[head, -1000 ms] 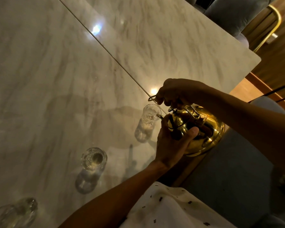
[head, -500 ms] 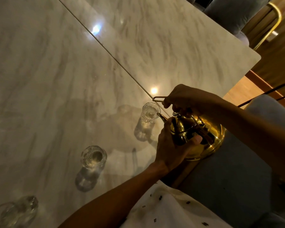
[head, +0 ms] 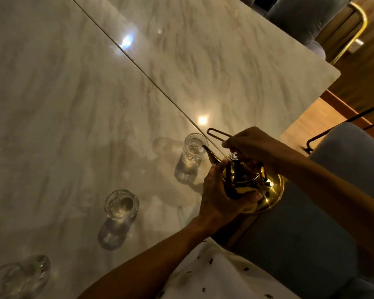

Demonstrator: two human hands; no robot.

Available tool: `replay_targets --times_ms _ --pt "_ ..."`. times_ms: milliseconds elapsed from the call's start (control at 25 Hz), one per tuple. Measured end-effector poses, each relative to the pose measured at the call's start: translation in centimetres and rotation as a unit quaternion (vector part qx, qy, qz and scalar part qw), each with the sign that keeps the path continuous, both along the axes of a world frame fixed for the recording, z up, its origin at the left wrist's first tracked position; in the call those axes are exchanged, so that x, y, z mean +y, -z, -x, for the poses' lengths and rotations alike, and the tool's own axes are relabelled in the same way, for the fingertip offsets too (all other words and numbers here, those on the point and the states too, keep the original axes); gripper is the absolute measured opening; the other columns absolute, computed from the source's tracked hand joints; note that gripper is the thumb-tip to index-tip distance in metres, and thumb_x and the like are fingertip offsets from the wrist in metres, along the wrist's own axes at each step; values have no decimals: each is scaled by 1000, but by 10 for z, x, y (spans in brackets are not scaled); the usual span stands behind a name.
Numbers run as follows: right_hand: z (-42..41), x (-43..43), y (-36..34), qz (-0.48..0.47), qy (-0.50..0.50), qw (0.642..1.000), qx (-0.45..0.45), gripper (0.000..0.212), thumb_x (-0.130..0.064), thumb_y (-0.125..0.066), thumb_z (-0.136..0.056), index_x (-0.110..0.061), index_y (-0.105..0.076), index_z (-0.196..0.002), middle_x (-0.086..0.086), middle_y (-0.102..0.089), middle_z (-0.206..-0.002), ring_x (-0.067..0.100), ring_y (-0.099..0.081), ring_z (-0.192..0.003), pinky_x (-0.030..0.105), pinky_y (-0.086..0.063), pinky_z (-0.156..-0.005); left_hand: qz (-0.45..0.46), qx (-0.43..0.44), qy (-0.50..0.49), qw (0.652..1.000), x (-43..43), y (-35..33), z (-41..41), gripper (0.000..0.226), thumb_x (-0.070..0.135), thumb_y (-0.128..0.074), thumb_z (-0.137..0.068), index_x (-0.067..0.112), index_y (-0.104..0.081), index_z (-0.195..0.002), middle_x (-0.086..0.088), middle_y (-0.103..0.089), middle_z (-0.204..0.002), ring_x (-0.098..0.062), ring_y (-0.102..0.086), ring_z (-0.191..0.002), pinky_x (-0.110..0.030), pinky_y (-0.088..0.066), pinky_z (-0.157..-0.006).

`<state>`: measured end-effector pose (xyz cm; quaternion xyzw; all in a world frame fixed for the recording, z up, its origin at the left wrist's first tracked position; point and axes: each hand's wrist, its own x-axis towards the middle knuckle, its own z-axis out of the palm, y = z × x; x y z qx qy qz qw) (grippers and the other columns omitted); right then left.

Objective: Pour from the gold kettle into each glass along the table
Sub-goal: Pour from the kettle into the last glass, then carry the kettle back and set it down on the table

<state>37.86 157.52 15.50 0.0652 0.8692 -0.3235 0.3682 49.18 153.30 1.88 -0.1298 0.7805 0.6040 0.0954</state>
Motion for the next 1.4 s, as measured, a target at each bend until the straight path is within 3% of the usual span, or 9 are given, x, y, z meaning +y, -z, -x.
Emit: replay_targets --times_ms 120,320,440,560,760,920,960,1120,1400 --pt "-7 11 1 50 5 999 15 26 -23 -61 -88 -5 -60 -70 6 -45 -57 13 -39 -45 19 -31 -38 20 30 -2 999 -1 3 -2 107 77 -67 -55 42 -18 -145 3 -36 -152 -7 -35 -134 -35 -38 -113" --pt "-14 17 -5 102 24 993 50 27 -20 -60 -88 -5 -57 -66 5 -38 -53 11 -34 -39 18 -29 -34 16 36 -12 999 -7 9 -2 129 91 -62 -48 31 -19 -153 2 -25 -161 -16 -24 -148 -45 -34 -118" --pt "-14 10 -15 118 24 991 64 28 -19 -59 -88 -5 -53 -65 6 -36 -53 13 -32 -40 19 -27 -34 45 106 -30 993 -15 -1 3 108 71 -70 -61 37 -17 -149 4 -23 -160 -6 -17 -146 -43 -32 -119" --pt "-12 -1 -27 143 8 986 81 28 -19 -59 -88 -4 -53 -66 6 -37 -53 15 -32 -42 22 -27 -37 54 152 -55 985 -26 -11 11 98 73 -65 -63 42 -18 -143 -1 -34 -156 5 -16 -141 -31 -30 -115" --pt "0 -23 -51 170 -8 981 96 25 -21 -60 -87 -7 -56 -67 3 -37 -53 12 -32 -41 21 -26 -35 80 201 -78 973 -47 -21 28 103 75 -61 -67 25 -26 -151 -3 -32 -158 -13 -18 -150 -46 -25 -122" --pt "17 -46 -69 201 -32 973 107 26 -21 -60 -88 -11 -56 -64 -1 -36 -50 8 -31 -37 20 -26 -35 97 240 -116 959 -70 -38 46 98 70 -63 -67 28 -27 -149 1 -38 -154 16 -10 -137 -10 -11 -114" --pt "21 -52 -71 210 -39 971 107 27 -21 -60 -88 -11 -55 -63 -2 -35 -49 8 -31 -36 20 -26 -34 101 245 -125 956 -76 -40 49 99 69 -64 -67 28 -26 -149 0 -38 -154 14 -10 -138 -12 -12 -115" --pt "46 -80 -74 232 -75 963 115 29 -21 -61 -88 -10 -53 -62 -1 -33 -49 8 -29 -34 19 -24 -34 112 272 -165 941 -101 -43 70 104 67 -72 -67 20 -28 -149 -2 -39 -156 -13 -20 -147 -51 -27 -121" --pt "93 -122 -58 299 -132 936 129 33 -19 -61 -87 -12 -51 -56 -8 -31 -36 9 -25 -29 18 -22 -33 166 277 -233 917 -139 -38 108 101 82 -53 -70 24 -25 -148 0 -28 -156 -30 -17 -149 -67 -32 -112"
